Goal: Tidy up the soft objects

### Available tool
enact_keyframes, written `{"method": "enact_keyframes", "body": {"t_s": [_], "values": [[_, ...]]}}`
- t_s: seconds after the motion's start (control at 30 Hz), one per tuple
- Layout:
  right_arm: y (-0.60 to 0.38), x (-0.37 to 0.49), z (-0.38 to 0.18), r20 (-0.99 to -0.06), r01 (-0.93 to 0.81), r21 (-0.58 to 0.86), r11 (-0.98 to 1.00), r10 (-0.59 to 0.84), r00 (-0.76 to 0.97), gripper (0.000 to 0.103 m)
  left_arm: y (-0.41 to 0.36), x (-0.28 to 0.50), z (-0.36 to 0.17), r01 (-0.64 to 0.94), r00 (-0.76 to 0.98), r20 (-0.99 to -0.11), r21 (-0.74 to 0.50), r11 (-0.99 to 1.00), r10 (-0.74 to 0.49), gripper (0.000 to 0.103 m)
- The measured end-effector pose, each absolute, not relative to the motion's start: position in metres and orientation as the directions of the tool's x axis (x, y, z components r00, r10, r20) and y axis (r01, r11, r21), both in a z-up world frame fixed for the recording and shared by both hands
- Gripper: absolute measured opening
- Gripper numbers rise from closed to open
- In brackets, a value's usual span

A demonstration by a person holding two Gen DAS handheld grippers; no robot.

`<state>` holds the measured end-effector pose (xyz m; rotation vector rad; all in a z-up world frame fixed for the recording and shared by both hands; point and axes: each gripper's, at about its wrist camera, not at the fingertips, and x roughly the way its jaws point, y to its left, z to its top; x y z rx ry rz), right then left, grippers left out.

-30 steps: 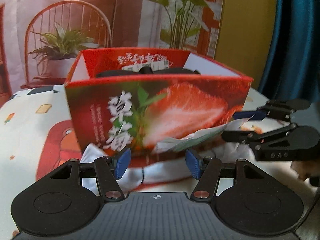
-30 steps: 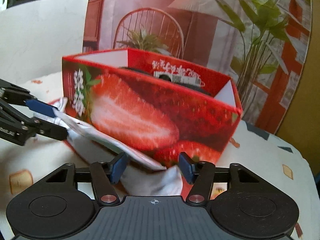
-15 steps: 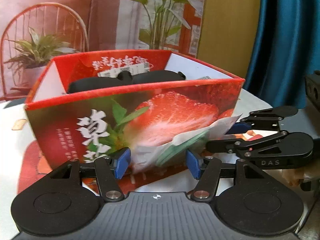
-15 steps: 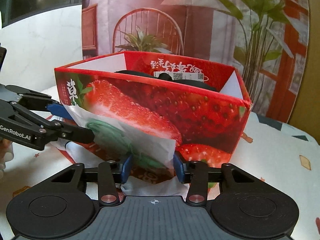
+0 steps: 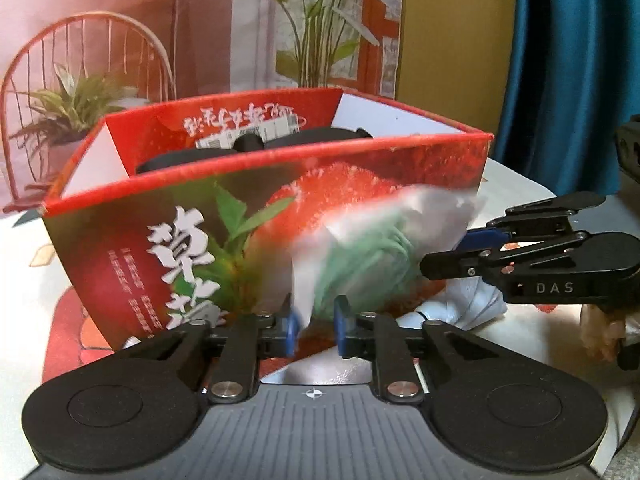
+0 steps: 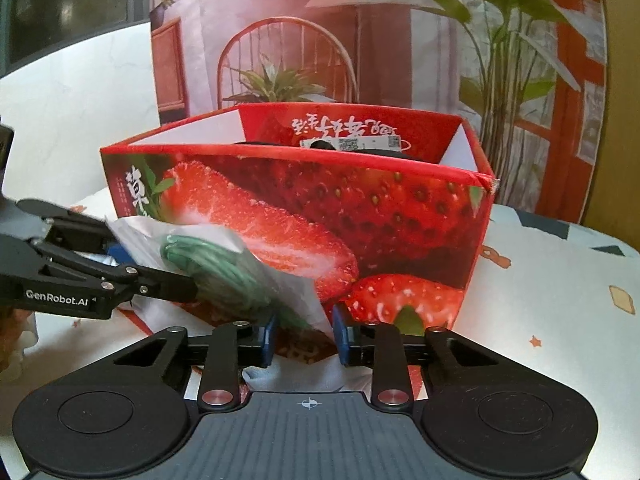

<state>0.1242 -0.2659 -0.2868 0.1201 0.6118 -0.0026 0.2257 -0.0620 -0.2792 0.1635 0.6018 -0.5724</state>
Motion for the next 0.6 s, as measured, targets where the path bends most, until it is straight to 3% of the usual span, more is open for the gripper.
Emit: {"method": "enact_keyframes", "body": {"t_s": [0.1,0.6], "values": [[-0.264,0.122,-0.281,-0.557,0.026,0.123,0.992,0.047,0.829,0.015,-0.058,0.221,-0.272,0.546,0.684,-0.562,-0.028,0.837,-0.465,0.017],[-0.248,0.099,-0.211,-0.400,-0.002,0.098,0.995,0.042,0.915,0.015,-0.036,0.184,-0.205,0.515,0.785,-0.380,-0.037,0.857,-0.488,0.017]]}}
